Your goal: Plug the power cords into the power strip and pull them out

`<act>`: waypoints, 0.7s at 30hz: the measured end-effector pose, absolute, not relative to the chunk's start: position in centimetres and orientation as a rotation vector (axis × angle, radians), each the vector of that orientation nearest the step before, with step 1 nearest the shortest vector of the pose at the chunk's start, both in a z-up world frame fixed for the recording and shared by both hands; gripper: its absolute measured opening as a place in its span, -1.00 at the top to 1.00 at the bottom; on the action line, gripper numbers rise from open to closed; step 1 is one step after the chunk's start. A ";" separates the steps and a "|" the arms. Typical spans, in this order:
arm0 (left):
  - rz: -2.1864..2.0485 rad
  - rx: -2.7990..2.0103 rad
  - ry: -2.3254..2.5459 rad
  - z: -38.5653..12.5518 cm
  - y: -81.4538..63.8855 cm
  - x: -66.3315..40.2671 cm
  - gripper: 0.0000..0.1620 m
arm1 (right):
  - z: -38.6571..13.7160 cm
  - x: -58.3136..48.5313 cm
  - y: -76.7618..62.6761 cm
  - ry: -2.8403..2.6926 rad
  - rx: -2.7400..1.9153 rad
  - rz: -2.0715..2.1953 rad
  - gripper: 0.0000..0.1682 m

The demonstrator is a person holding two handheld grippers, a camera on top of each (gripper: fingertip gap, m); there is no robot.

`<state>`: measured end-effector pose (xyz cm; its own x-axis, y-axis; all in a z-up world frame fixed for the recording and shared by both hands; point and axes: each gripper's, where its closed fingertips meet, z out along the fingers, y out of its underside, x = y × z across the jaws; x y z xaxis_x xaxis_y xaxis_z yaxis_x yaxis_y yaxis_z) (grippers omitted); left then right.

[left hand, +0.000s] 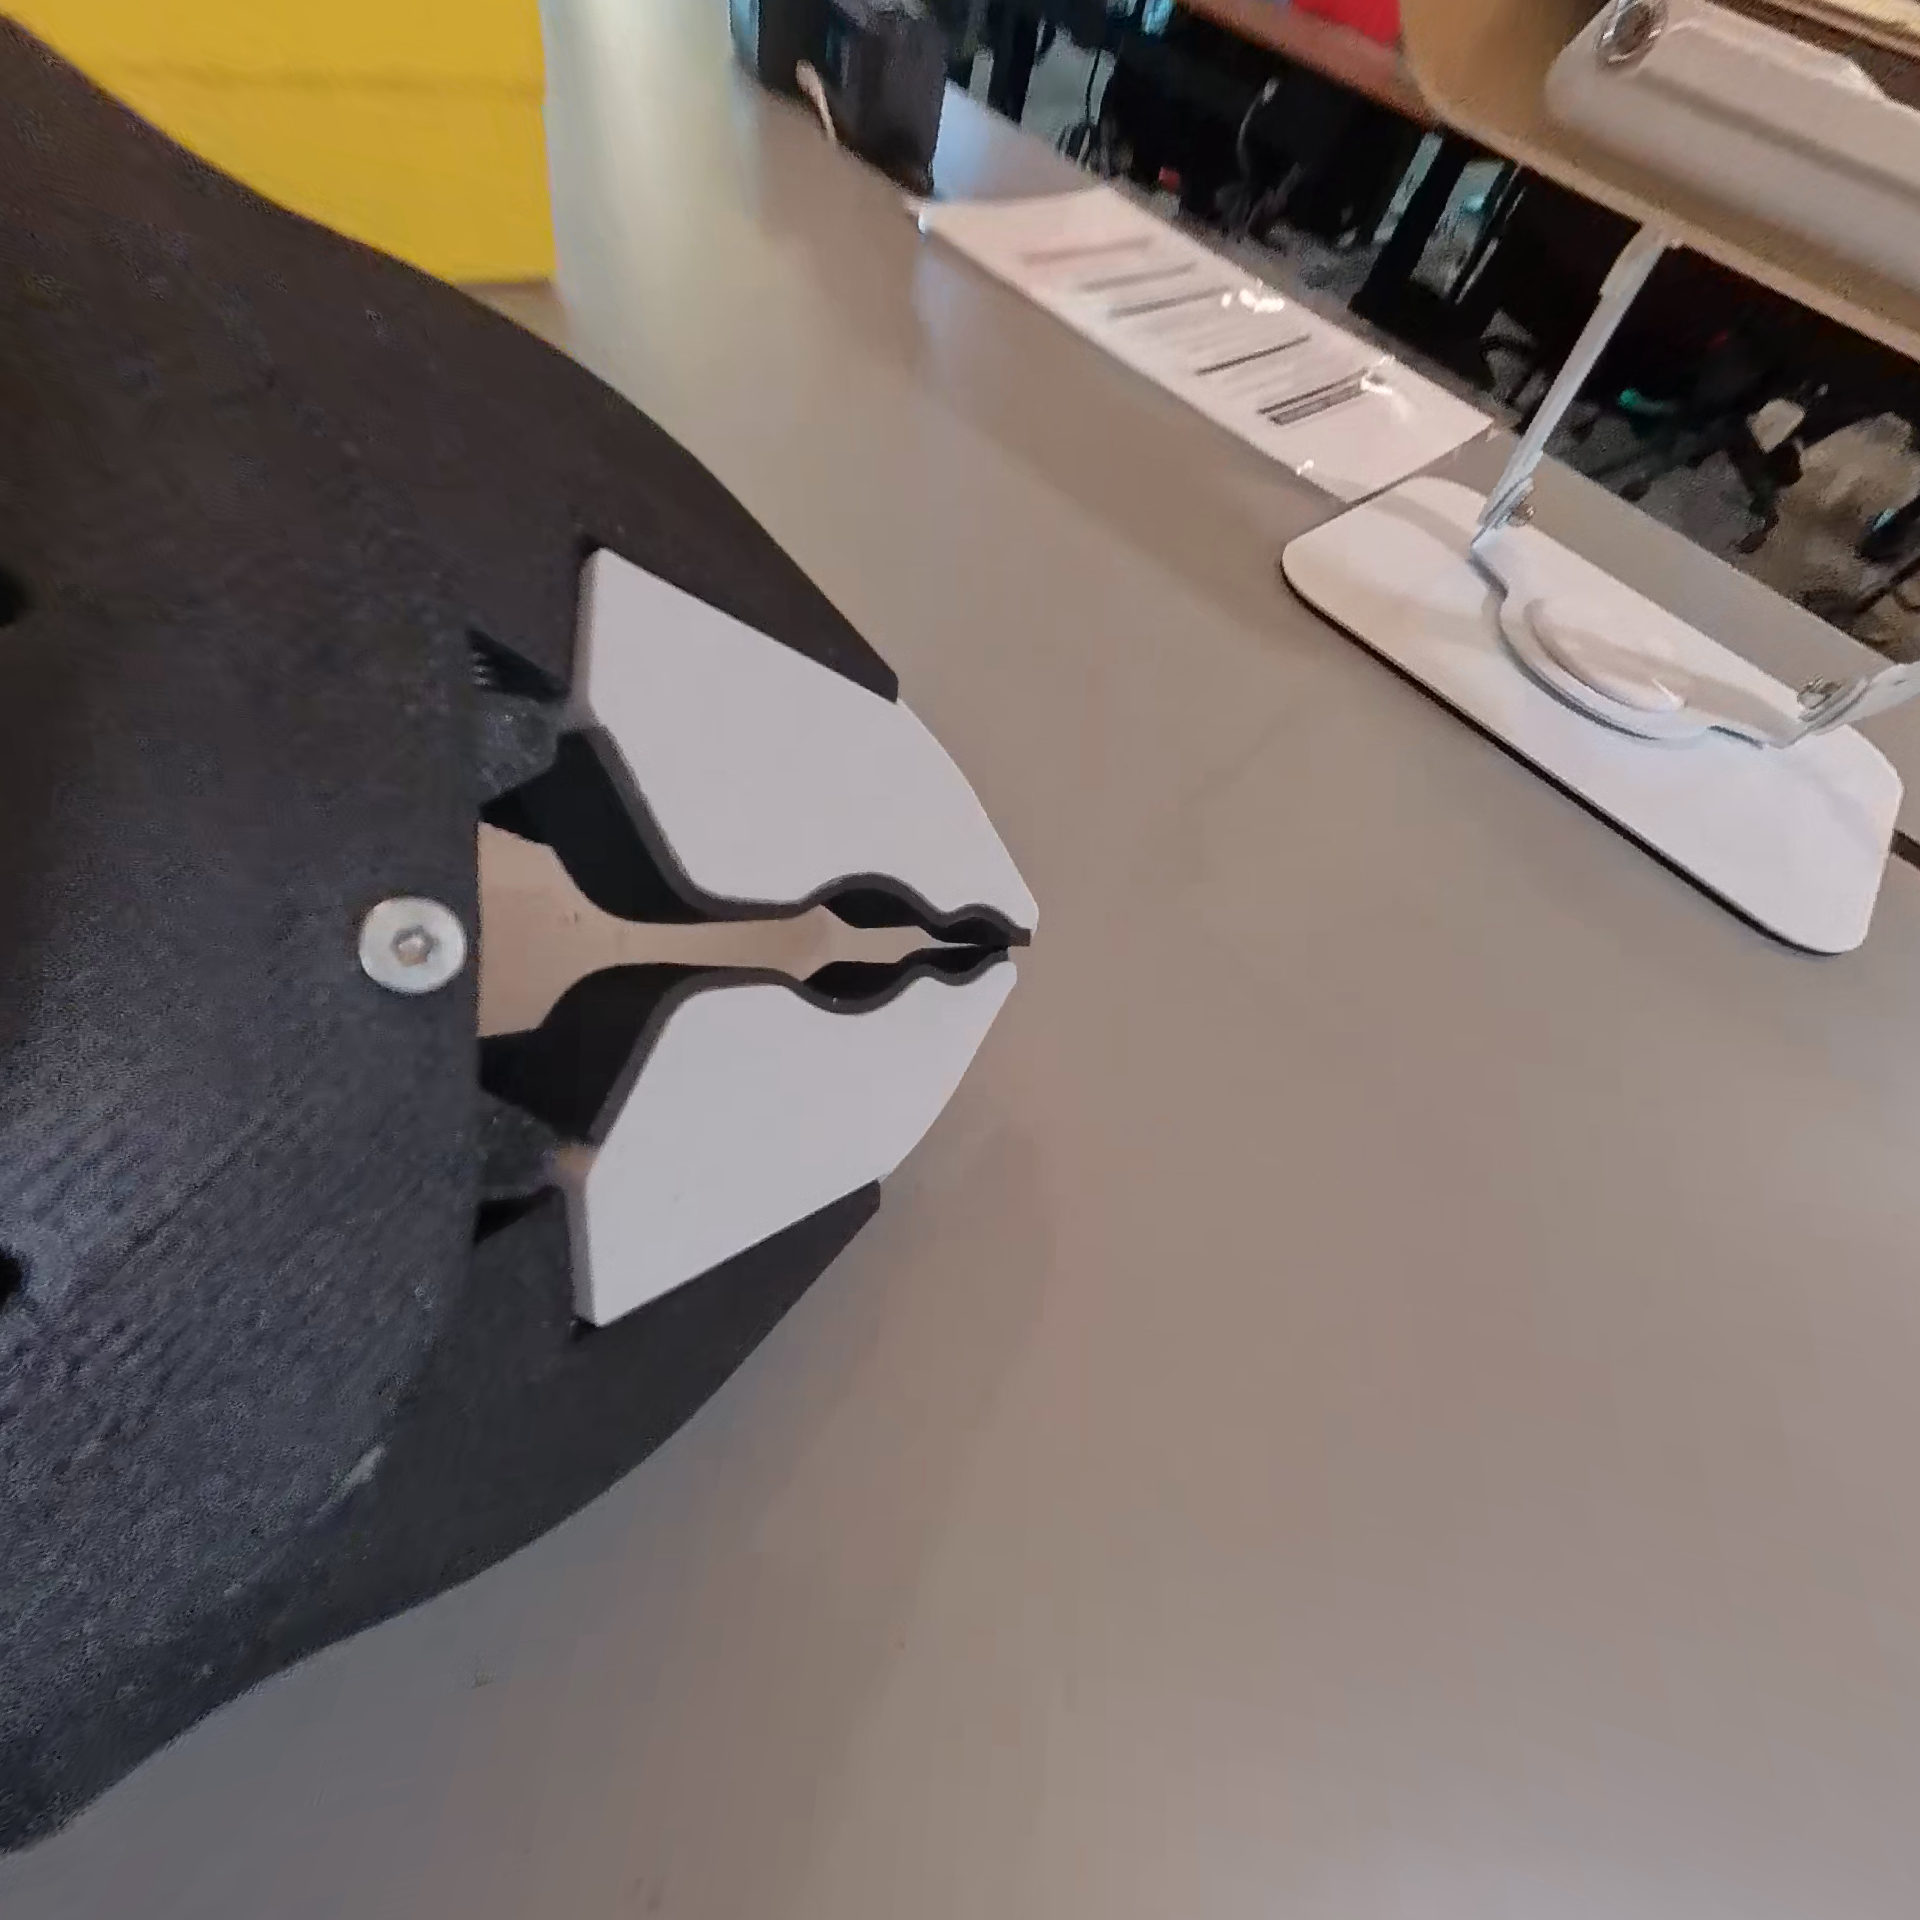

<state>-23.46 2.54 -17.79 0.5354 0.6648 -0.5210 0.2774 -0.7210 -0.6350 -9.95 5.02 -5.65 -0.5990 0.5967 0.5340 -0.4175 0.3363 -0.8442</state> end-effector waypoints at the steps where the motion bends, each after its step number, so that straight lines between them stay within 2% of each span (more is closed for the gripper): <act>1: 1.028 -2.266 -0.775 -17.7 2.7 -23.4 1.00 | -5.9 -11.1 6.2 -1.709 -0.236 1.441 1.00; 5: 0.861 -2.085 -0.671 -15.4 5.6 -22.1 0.94 | -7.3 -16.9 12.7 -1.696 -0.691 1.424 0.99; 7: 0.865 -1.981 -0.534 -13.2 7.6 -20.7 0.96 | -10.2 -19.5 16.1 -1.765 -0.959 1.269 0.92; 9: 0.963 -1.944 -0.443 -11.6 8.8 -19.2 1.00 | -14.4 -20.6 18.2 -1.933 -1.119 1.066 1.00; 11: 1.024 -1.920 -0.330 -10.5 10.6 -17.1 0.98 | -17.5 -21.0 19.9 -2.046 -1.158 0.849 1.00; 13: 1.054 -1.841 -0.195 -8.8 12.8 -14.3 0.94 | -17.4 -21.5 20.8 -2.016 -1.086 0.728 1.00; 15: 0.976 -1.762 -0.031 -7.3 15.4 -10.4 0.82 | -16.8 -21.5 20.5 -1.996 -1.012 0.672 1.00; 17: 0.895 -1.678 0.116 -6.2 17.5 -6.3 0.56 | -17.6 -21.4 20.5 -2.023 -0.956 0.567 1.00; 21: 0.788 -1.621 0.295 -5.7 19.9 -0.7 0.44 | -19.4 -21.4 20.9 -2.057 -0.825 0.335 1.00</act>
